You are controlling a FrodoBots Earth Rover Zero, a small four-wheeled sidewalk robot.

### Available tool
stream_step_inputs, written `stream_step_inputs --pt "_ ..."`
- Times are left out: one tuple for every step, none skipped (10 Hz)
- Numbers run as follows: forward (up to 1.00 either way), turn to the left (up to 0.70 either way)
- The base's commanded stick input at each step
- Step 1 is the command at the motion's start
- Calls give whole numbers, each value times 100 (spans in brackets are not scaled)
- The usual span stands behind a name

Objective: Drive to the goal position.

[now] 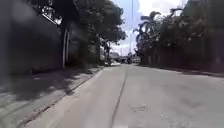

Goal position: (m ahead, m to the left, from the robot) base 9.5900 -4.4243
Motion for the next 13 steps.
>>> stream_step_inputs --pt "100 -4" --pt "100 -2" --pt "100 0" --pt "100 0" --pt "100 0" --pt "100 0" --pt "100 0" --pt "100 -7" --pt "100 -14" --pt "100 -23" --pt "100 -24" --pt "100 -22" --pt "100 0"
